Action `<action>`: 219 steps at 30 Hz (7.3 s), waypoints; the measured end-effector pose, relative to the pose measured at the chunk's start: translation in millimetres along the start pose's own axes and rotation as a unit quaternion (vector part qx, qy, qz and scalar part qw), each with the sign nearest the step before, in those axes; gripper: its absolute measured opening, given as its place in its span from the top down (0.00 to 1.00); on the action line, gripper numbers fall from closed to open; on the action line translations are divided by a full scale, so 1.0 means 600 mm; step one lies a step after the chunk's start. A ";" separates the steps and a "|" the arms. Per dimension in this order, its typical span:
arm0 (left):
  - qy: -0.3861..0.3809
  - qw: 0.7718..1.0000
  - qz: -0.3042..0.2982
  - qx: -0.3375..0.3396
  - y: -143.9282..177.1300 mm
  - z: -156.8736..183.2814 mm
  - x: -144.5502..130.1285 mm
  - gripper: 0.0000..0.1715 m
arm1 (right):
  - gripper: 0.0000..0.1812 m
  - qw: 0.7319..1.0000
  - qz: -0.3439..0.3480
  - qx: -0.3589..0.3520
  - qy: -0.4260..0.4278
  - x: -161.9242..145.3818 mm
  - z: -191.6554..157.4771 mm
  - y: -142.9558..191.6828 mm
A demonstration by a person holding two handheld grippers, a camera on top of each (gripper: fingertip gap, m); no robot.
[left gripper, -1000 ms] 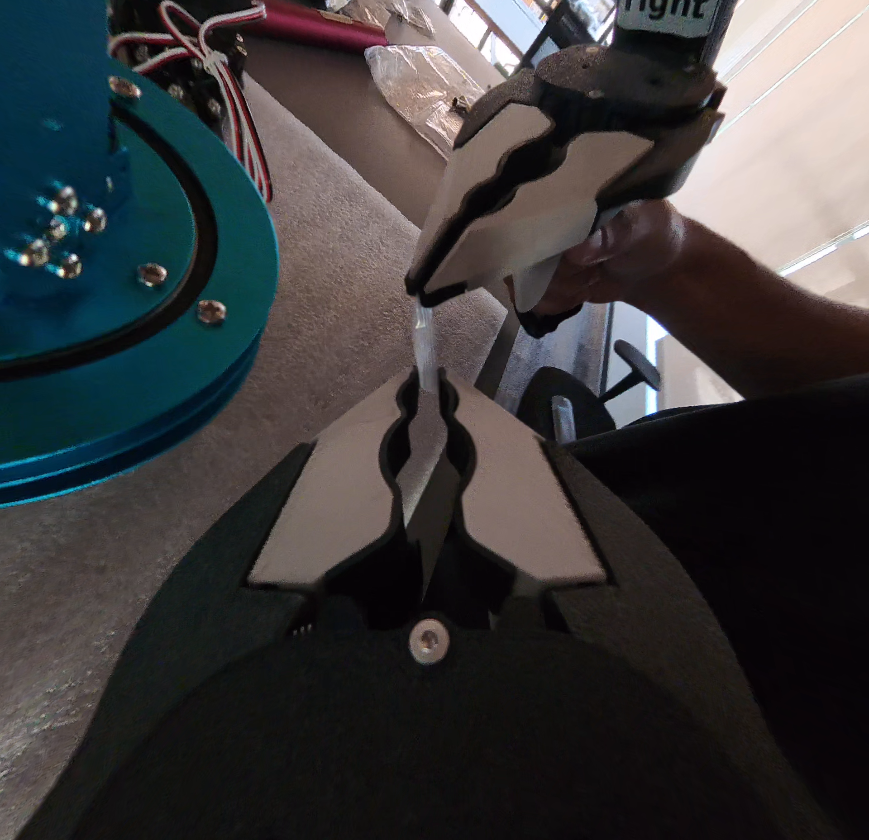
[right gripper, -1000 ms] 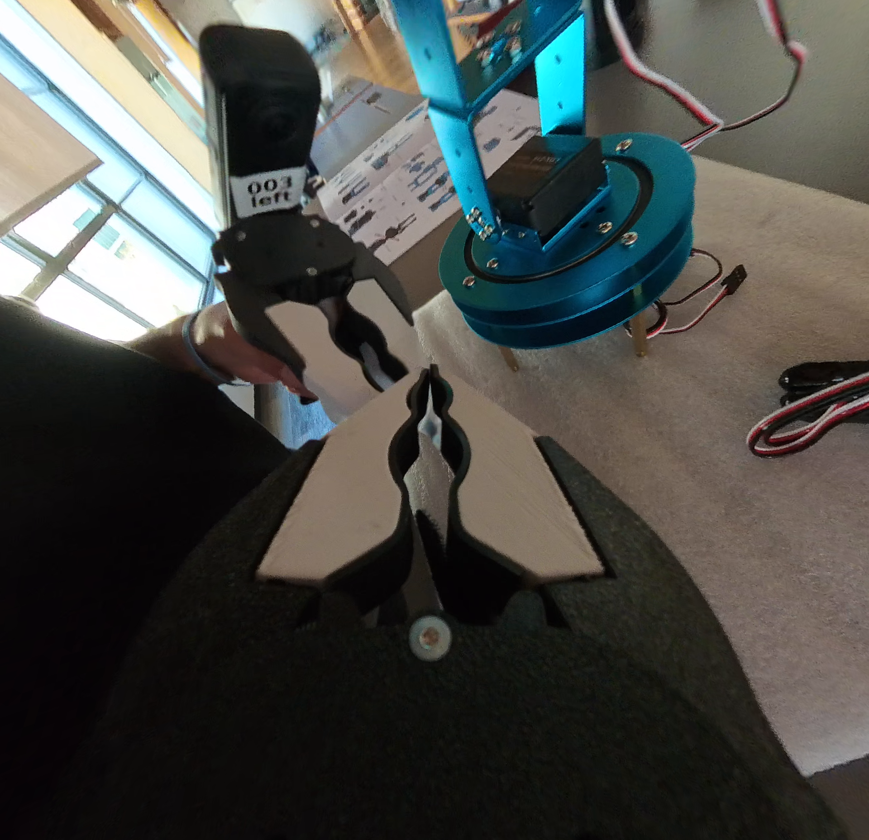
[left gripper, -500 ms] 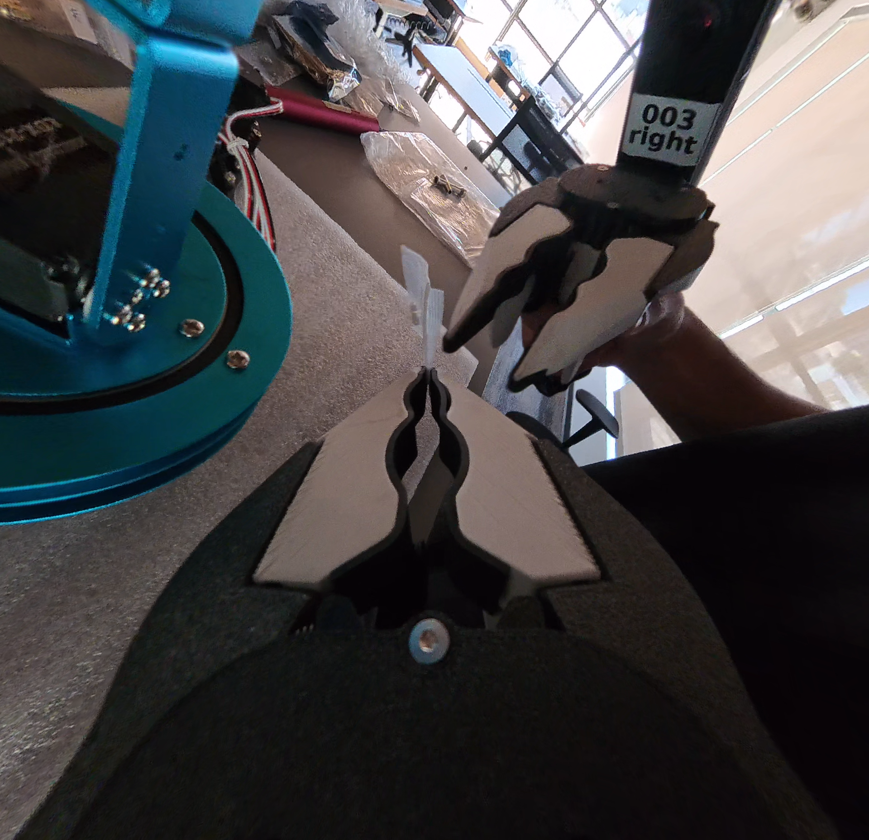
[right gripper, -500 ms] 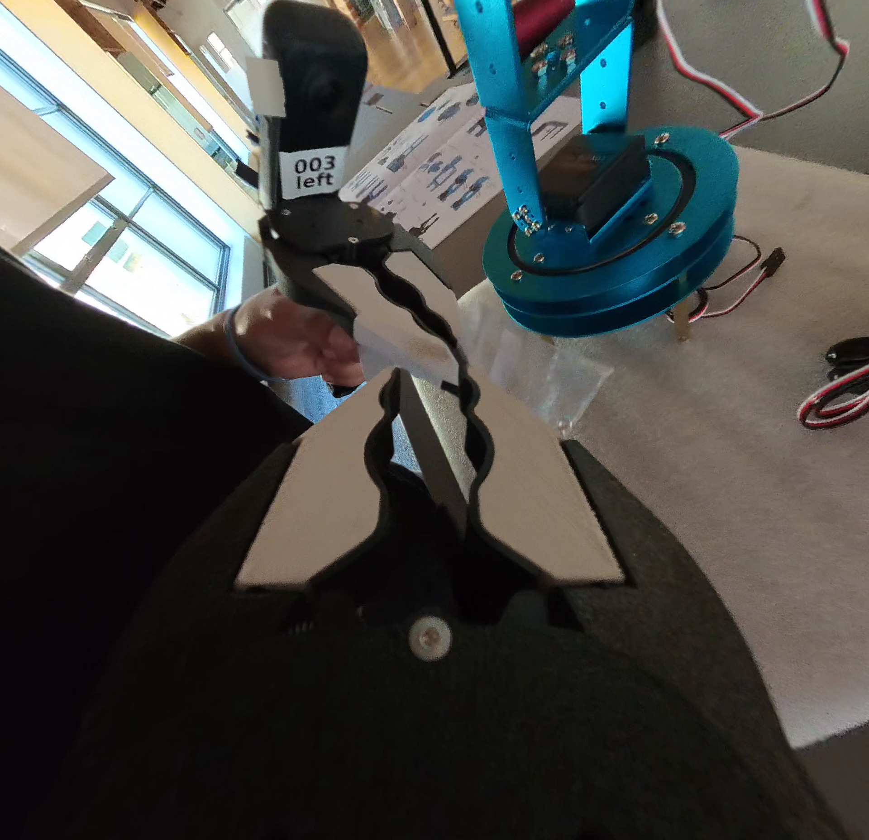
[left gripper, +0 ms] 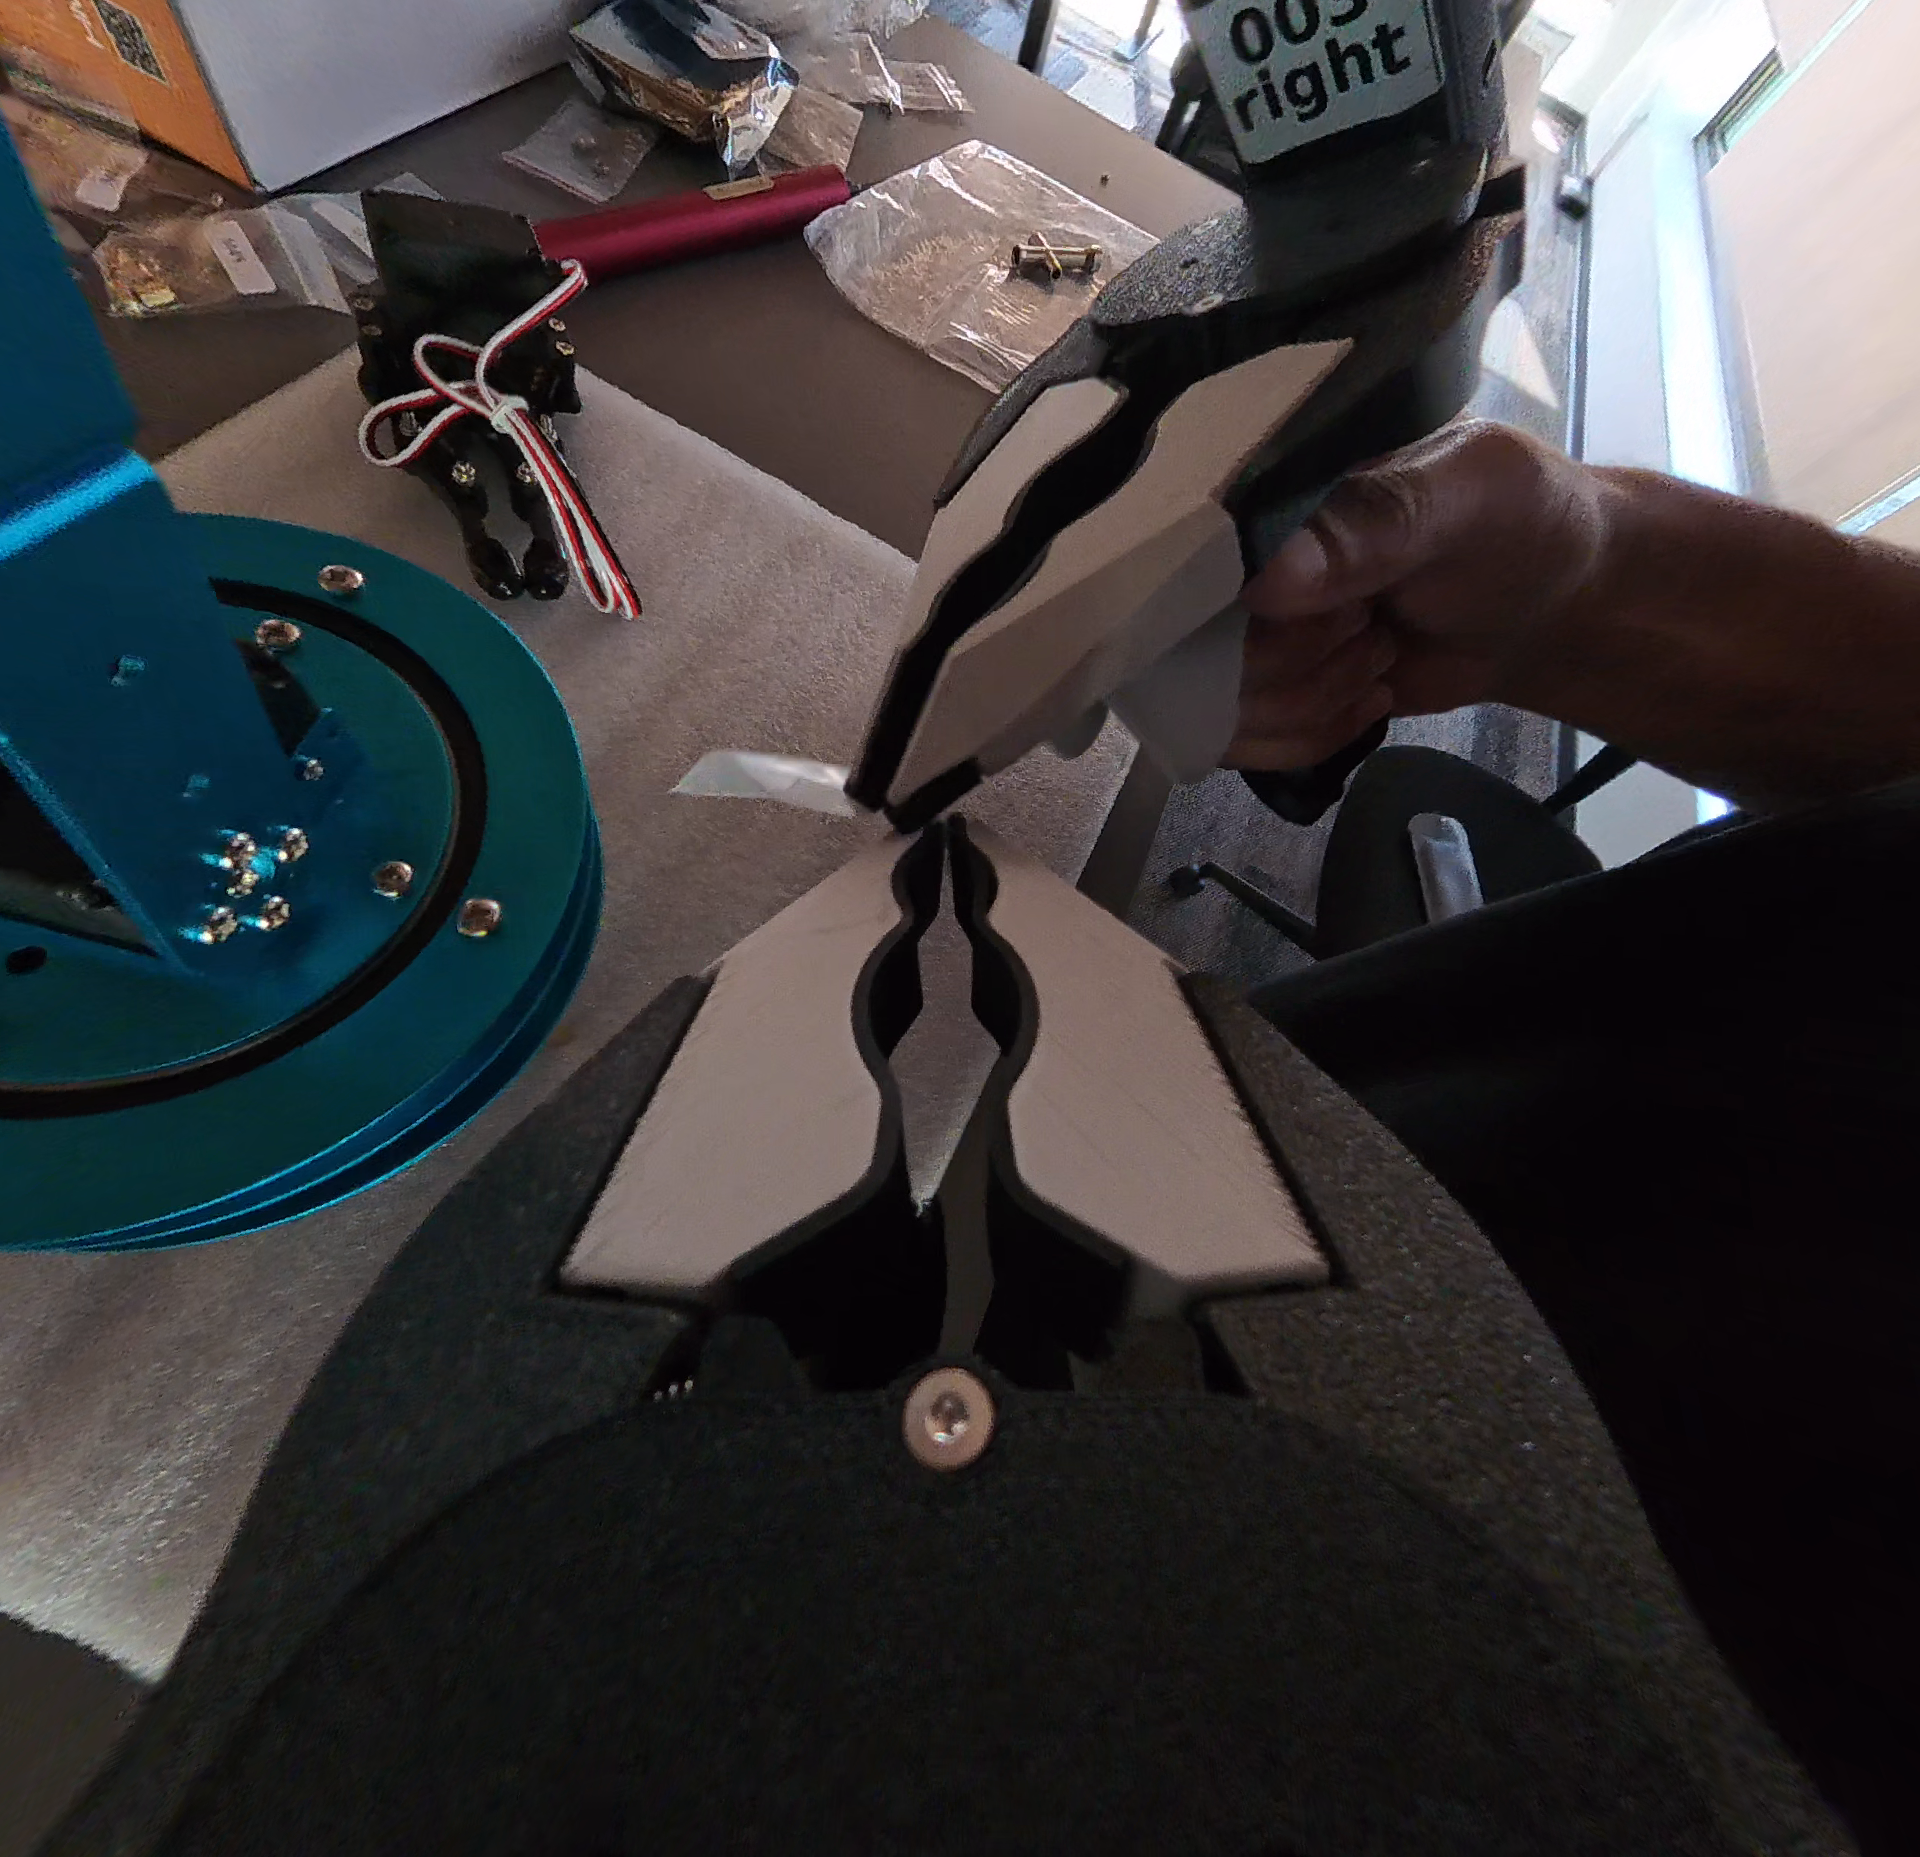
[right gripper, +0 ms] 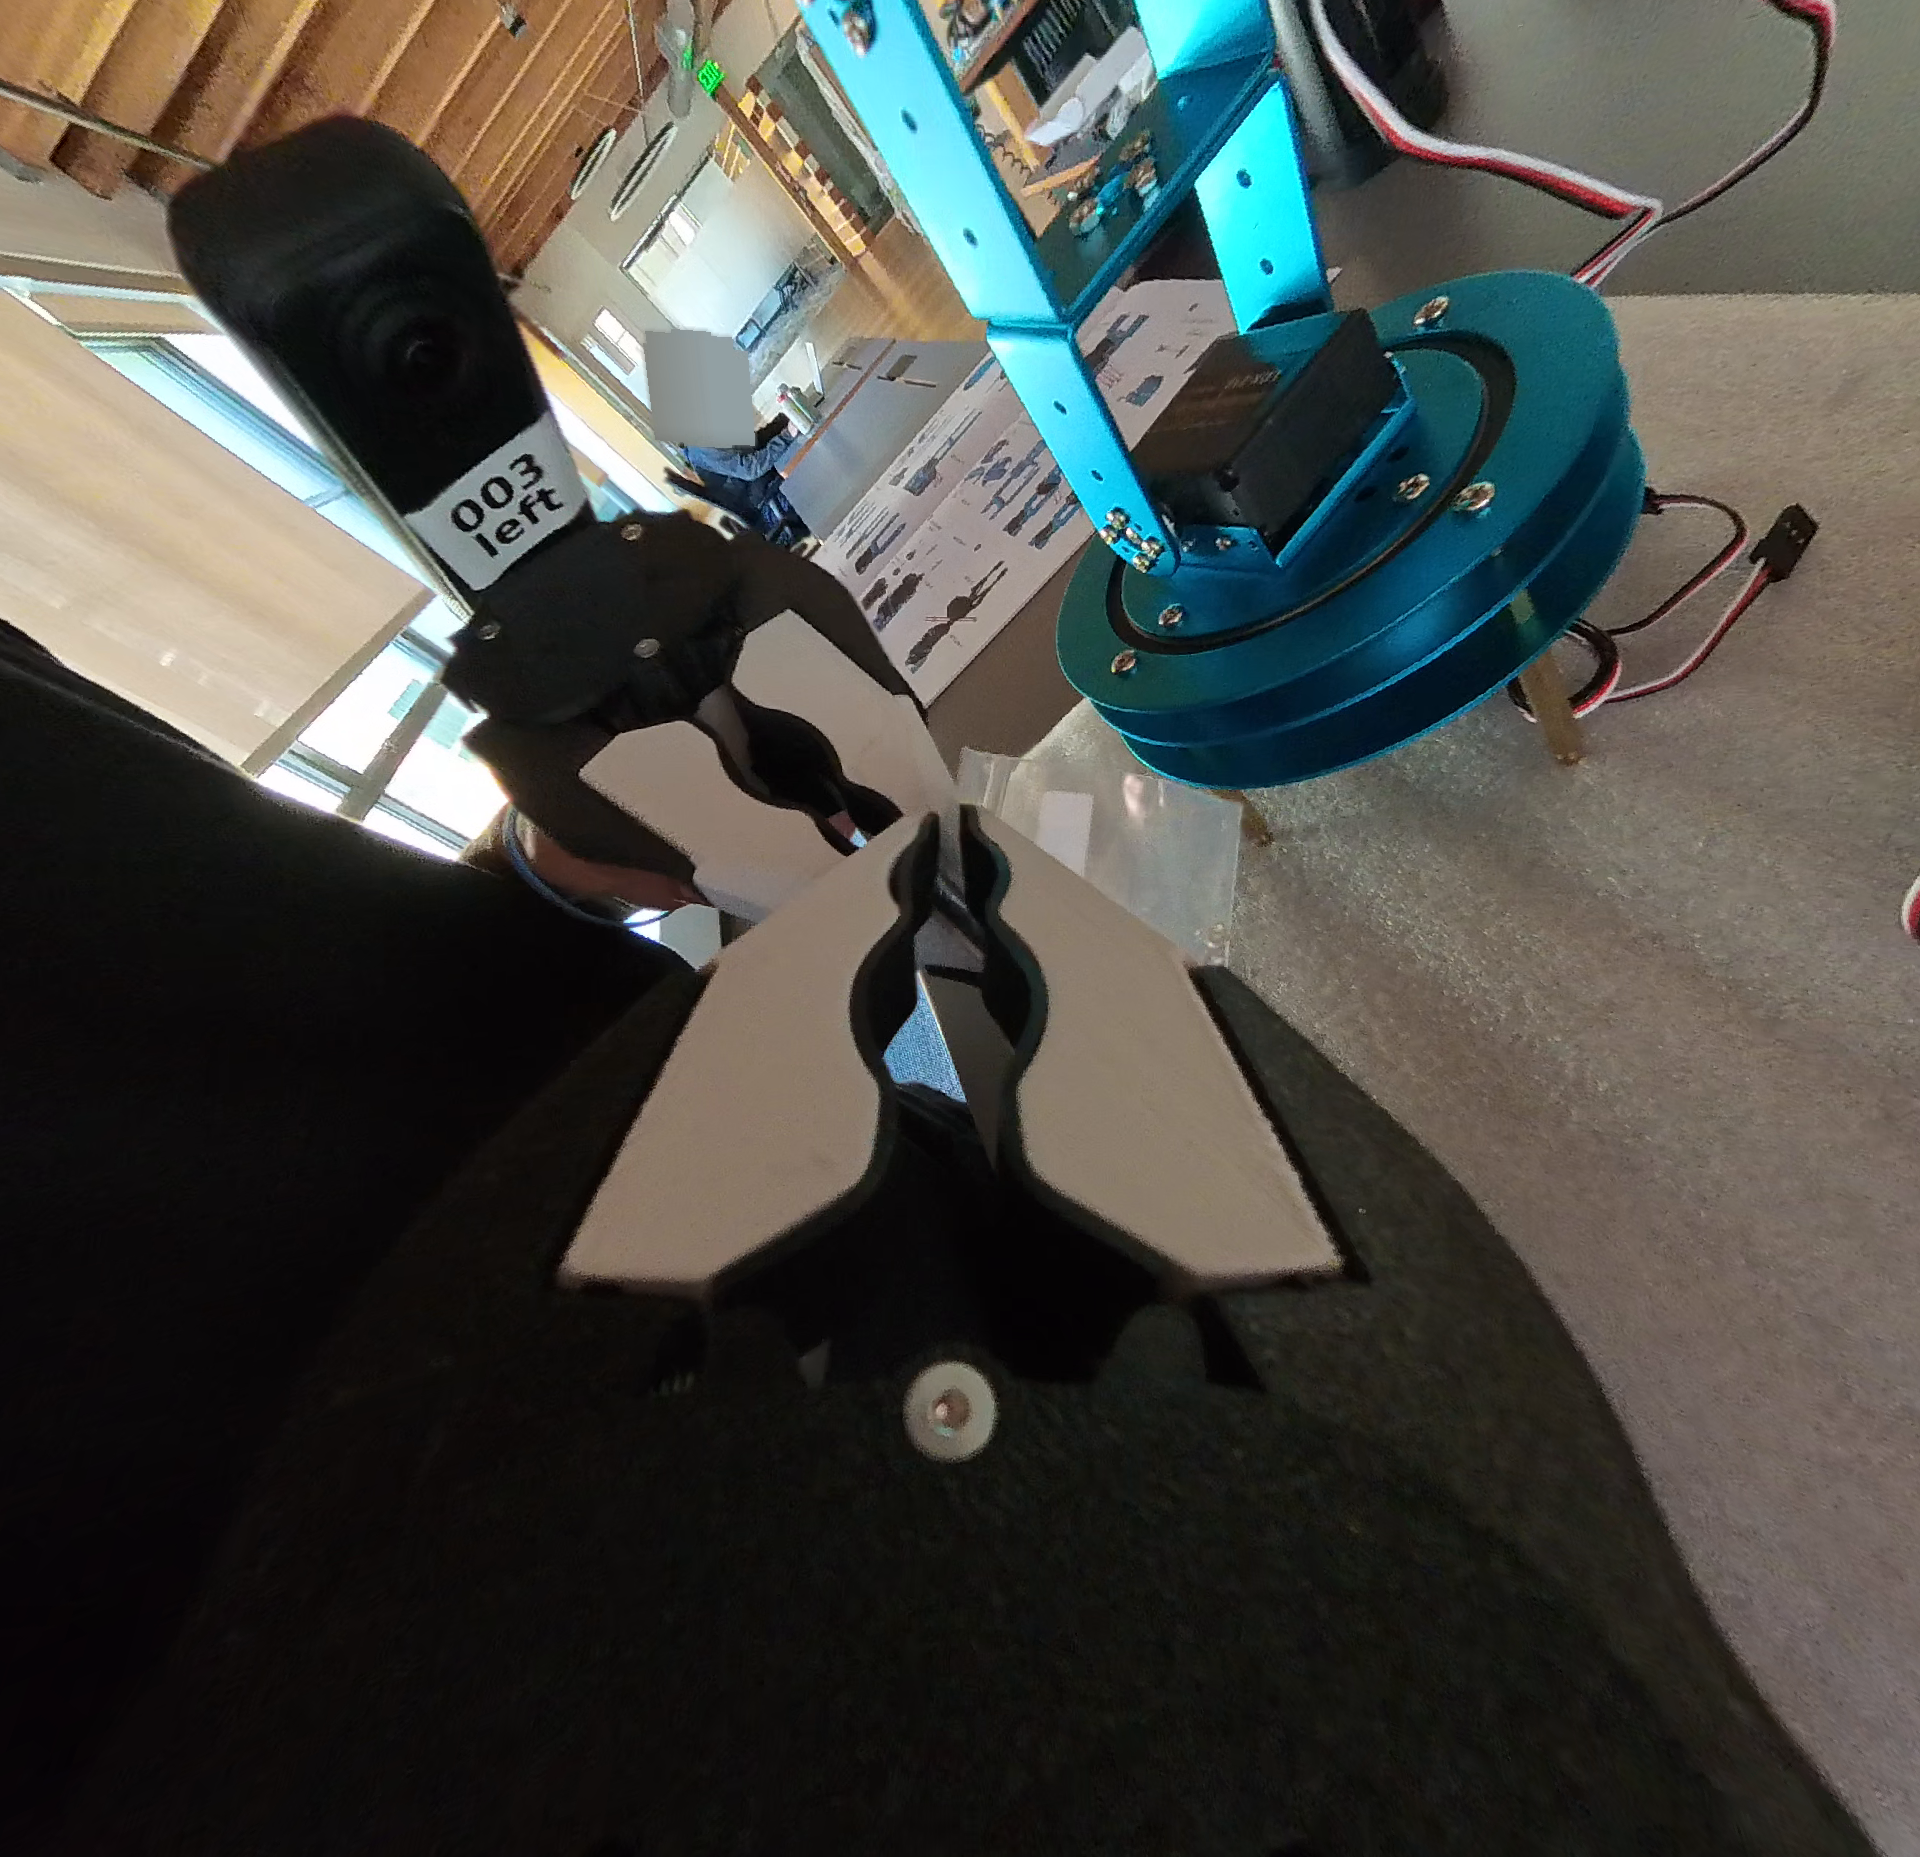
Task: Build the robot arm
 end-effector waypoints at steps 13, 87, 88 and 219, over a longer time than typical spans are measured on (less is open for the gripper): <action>0.017 0.999 0.011 -0.024 0.011 -0.006 -0.003 1.00 | 1.00 0.999 0.017 0.031 -0.024 -0.007 0.007 0.007; 0.065 0.994 -0.051 0.077 0.038 -0.117 -0.108 0.87 | 0.88 0.961 -0.204 -0.161 0.099 -0.038 0.027 -0.120; 0.061 0.994 -0.048 0.072 0.036 -0.116 -0.107 0.87 | 0.89 0.959 -0.206 -0.165 0.105 -0.039 0.025 -0.121; 0.162 0.937 0.217 -0.223 0.084 -0.052 -0.093 1.00 | 0.99 0.968 0.037 0.216 -0.125 -0.012 0.006 -0.073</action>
Point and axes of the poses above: each gripper's, where its closed fingertips meet, y back along the fingers, x out of its top, z = x × y across the jaws, the point moved 10 cm from there along y, back along the fingers, and after that the axes turned 9 degrees about -z, right-handed, at the moved point
